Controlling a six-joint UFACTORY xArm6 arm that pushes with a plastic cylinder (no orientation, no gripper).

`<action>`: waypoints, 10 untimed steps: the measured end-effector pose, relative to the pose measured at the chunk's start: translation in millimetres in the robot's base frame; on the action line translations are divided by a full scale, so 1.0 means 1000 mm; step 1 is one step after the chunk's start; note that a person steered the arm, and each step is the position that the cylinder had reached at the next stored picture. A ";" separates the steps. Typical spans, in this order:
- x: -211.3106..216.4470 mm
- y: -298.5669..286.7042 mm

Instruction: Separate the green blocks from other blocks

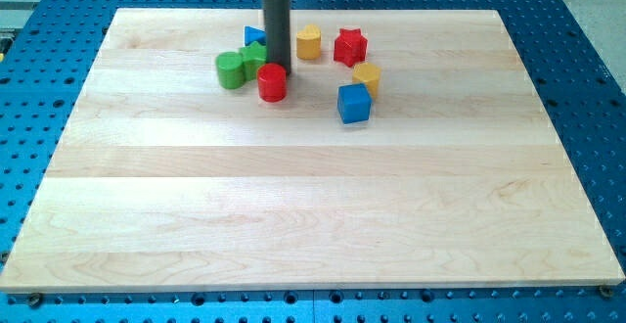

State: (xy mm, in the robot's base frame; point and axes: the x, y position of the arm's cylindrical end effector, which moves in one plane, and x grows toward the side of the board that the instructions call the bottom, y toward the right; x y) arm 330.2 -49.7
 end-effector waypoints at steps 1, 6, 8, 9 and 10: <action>-0.006 0.026; -0.004 0.043; -0.022 -0.007; -0.022 -0.023; -0.001 -0.075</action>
State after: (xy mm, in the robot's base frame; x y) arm 329.4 -125.1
